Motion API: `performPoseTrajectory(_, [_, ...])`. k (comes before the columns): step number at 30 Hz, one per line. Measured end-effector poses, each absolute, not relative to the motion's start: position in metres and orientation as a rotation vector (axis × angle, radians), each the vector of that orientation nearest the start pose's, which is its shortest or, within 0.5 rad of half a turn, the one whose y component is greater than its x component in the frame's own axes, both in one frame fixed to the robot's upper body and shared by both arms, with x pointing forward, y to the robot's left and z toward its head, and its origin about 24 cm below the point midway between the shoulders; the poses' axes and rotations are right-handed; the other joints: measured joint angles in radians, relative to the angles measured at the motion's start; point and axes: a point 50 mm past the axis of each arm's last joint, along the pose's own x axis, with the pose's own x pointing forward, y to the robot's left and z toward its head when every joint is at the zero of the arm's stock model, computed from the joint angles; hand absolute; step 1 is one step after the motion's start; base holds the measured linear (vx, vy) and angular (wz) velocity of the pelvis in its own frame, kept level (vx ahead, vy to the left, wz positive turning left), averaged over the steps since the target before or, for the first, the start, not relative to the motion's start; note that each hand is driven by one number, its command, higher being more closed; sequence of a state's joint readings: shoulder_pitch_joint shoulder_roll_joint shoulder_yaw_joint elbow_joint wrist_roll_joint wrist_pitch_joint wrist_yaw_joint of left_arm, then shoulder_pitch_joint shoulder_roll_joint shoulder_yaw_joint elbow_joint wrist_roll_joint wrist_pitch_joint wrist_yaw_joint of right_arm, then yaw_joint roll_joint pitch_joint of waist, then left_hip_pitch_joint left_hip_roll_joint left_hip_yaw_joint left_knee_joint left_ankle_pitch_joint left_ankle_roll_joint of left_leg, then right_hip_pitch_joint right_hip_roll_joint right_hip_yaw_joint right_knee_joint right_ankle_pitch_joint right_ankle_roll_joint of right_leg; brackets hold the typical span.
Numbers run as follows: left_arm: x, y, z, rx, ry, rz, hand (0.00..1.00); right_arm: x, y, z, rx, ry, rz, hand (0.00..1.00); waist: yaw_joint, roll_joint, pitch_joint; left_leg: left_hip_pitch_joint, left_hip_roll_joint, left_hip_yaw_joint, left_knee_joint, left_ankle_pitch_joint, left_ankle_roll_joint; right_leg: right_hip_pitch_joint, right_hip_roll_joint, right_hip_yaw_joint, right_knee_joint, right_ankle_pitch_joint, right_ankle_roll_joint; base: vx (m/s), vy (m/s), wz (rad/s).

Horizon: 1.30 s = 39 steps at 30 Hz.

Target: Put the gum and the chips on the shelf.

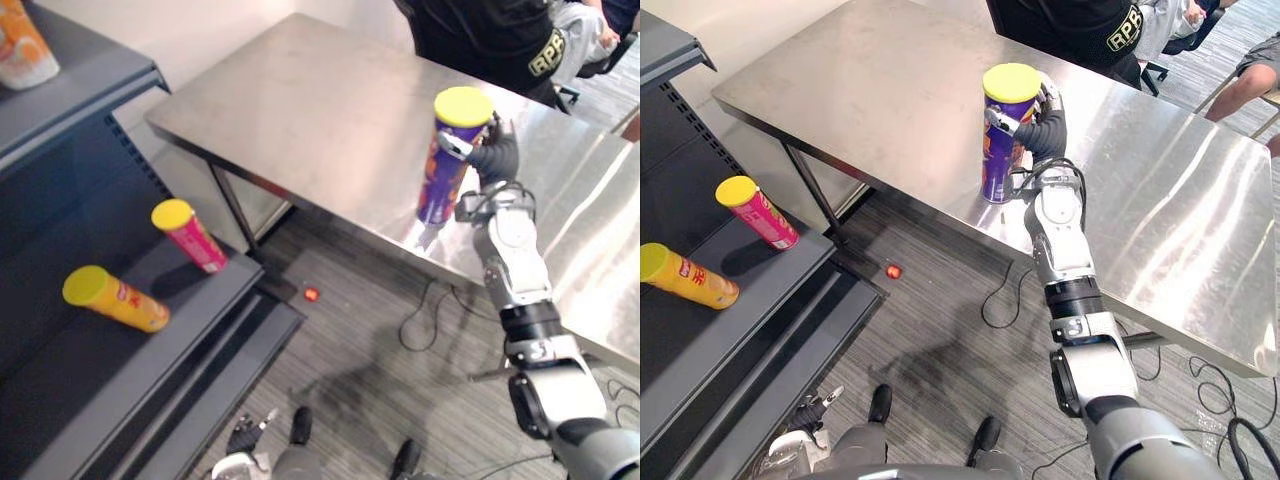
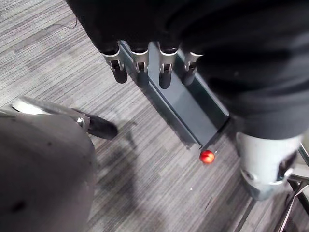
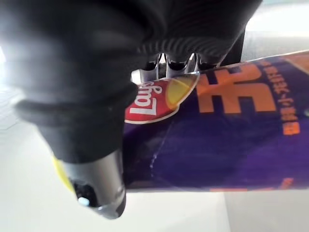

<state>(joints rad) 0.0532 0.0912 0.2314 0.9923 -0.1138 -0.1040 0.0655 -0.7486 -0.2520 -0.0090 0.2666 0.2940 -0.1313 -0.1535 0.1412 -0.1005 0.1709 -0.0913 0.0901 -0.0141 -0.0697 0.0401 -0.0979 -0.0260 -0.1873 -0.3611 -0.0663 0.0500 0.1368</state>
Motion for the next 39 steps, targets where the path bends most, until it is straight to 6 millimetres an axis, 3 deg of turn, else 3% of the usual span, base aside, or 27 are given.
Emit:
performPoseTrajectory(6, [0.119, 0.223, -0.146, -0.084, 0.923, 0.404, 0.00, 0.326, -0.175, 0.236, 0.196, -0.726, -0.067, 1.00, -0.006, 0.000, 0.000, 0.016, 0.001, 0.007, -0.003, 0.000, 0.000, 0.008, 0.000, 0.010, 0.000, 0.000, 0.000, 0.01, -0.005, -0.05])
performPoseTrajectory(14, [0.108, 0.228, -0.148, -0.067, 0.957, 0.425, 0.00, 0.286, -0.178, 0.221, 0.324, -0.806, -0.073, 1.00, -0.051, -0.001, -0.004, 0.048, 0.006, 0.040, -0.019, -0.001, -0.001, 0.013, 0.003, 0.044, 0.000, 0.000, 0.000, -0.01, -0.008, -0.12])
performPoseTrajectory(20, [0.103, 0.229, -0.150, -0.040, 0.977, 0.426, 0.00, 0.272, -0.185, 0.198, 0.356, -0.752, -0.099, 1.00, -0.059, 0.000, -0.036, 0.066, 0.010, 0.066, -0.023, -0.004, -0.005, 0.012, 0.008, 0.071, -0.002, 0.000, 0.000, 0.01, -0.010, -0.12])
performPoseTrajectory(27, [0.094, 0.230, -0.151, -0.021, 1.000, 0.424, 0.00, 0.264, -0.187, 0.185, 0.357, -0.714, -0.116, 1.00, -0.063, 0.001, -0.064, 0.095, 0.012, 0.084, -0.023, -0.011, -0.007, 0.028, 0.009, 0.090, 0.000, 0.000, 0.000, 0.00, -0.007, -0.09])
performPoseTrajectory(30, [0.088, 0.229, -0.154, -0.022, 1.022, 0.427, 0.00, 0.261, -0.188, 0.175, 0.353, -0.680, -0.119, 1.00, -0.063, 0.009, -0.066, 0.104, 0.012, 0.090, -0.003, -0.025, -0.007, 0.024, 0.003, 0.100, 0.038, -0.012, -0.002, -0.02, 0.002, -0.08])
performPoseTrajectory(33, [0.086, 0.229, -0.155, -0.024, 1.033, 0.428, 0.00, 0.261, -0.185, 0.173, 0.354, -0.668, -0.111, 1.00, -0.064, 0.020, -0.060, 0.054, 0.011, 0.083, 0.134, -0.090, -0.004, -0.020, -0.021, 0.112, 0.166, -0.074, -0.002, -0.06, 0.025, 0.01])
performPoseTrajectory(35, [0.084, 0.227, -0.156, -0.038, 1.042, 0.432, 0.00, 0.261, -0.178, 0.172, 0.358, -0.661, -0.081, 1.00, -0.067, 0.041, -0.046, 0.004, 0.015, 0.045, 0.239, -0.131, -0.006, -0.024, -0.028, 0.090, 0.234, -0.113, -0.007, -0.10, -0.014, 0.39])
performPoseTrajectory(38, [0.082, 0.224, -0.157, -0.095, 1.045, 0.461, 0.00, 0.263, -0.167, 0.171, 0.367, -0.650, -0.038, 1.00, -0.054, 0.067, -0.029, -0.045, 0.033, -0.012, 0.254, -0.124, -0.018, -0.025, -0.010, 0.035, 0.239, -0.125, -0.023, -0.14, -0.084, 0.52])
performPoseTrajectory(39, [0.080, 0.222, -0.158, -0.117, 1.047, 0.477, 0.00, 0.263, -0.160, 0.171, 0.381, -0.644, -0.013, 1.00, -0.054, 0.076, -0.022, -0.062, 0.042, -0.048, 0.228, -0.094, -0.026, -0.030, -0.002, 0.000, 0.239, -0.131, -0.033, -0.13, -0.124, 0.70])
